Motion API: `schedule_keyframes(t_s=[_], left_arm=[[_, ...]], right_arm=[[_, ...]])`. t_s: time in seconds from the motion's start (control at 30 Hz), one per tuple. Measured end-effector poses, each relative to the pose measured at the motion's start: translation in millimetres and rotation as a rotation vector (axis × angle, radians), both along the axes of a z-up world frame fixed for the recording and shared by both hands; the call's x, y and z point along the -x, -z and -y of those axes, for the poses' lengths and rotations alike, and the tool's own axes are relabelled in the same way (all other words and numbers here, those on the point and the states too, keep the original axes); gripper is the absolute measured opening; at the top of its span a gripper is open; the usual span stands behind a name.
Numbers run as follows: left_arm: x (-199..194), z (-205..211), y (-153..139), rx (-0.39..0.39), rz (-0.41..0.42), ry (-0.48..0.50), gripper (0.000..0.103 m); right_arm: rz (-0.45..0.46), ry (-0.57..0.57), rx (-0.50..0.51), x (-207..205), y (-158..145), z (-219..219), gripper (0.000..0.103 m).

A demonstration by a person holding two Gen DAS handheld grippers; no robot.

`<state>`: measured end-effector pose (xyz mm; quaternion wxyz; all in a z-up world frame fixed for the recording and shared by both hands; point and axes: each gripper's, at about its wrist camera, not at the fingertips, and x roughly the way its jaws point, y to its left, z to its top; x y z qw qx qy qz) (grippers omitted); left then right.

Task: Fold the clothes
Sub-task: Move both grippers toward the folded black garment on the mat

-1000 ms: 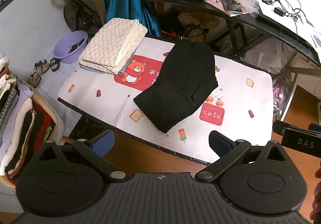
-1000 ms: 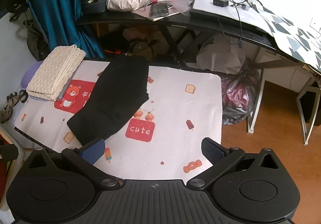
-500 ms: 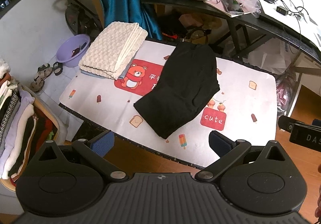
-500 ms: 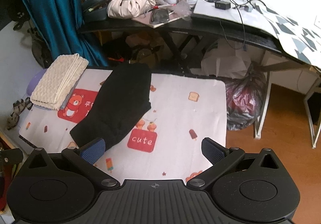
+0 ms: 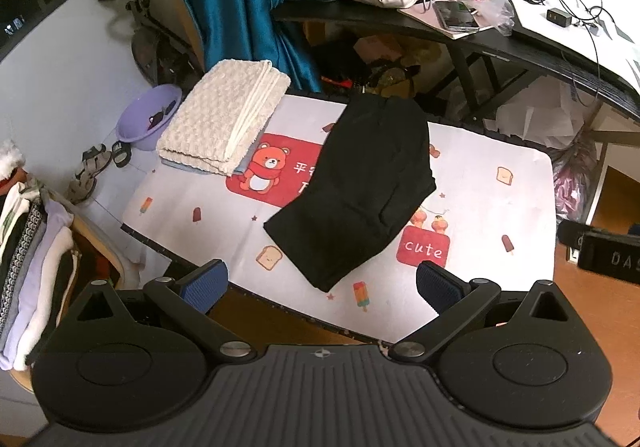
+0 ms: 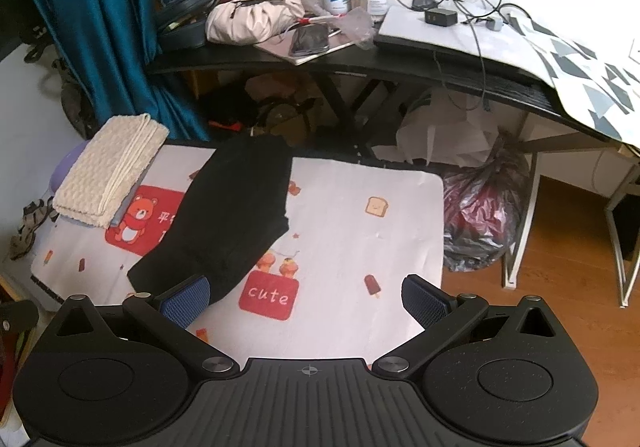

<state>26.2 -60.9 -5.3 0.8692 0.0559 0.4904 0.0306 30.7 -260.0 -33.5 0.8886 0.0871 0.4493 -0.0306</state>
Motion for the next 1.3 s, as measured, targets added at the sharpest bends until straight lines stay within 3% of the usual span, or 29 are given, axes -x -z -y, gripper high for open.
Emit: schedule_keyframes(t_s=[0.2,0.63,0.77,1.0,1.1,1.3], left_arm=[[-8.6,-3.8,4.1,0.014,-0.023,0.008,0.103],[-55.3,-51.6,28.0,0.150,-0.078,-0.009,0.103],[-72.0,-72.9,28.7,0.161,-0.033,0.002,0.102],[-109.1,-104.3,24.0,0.085,0.044,0.098,0.102],[-128.5,-124.1,24.2,0.109,0.081,0.107,0.102],[-159.5,-162.7,47.2,0.182,0.118,0.086,0.102]], right_arm=[[0.006,0.023,0.019,-3.5,-1.3,7.7,0.102],[-0.038,0.094,0.073,-27.7,4.0,-12.6,0.102],[-0.051,0.103,0.069,-43.9,5.9,-33.4,0.102],[-0.010,0.162,0.039,-75.3,1.0,-64.5,0.102],[-0.021,0.167,0.035,-89.3,2.6,-75.9,0.102],[-0.013,0.235,0.144,-108.2,6.3,-92.3,0.102]])
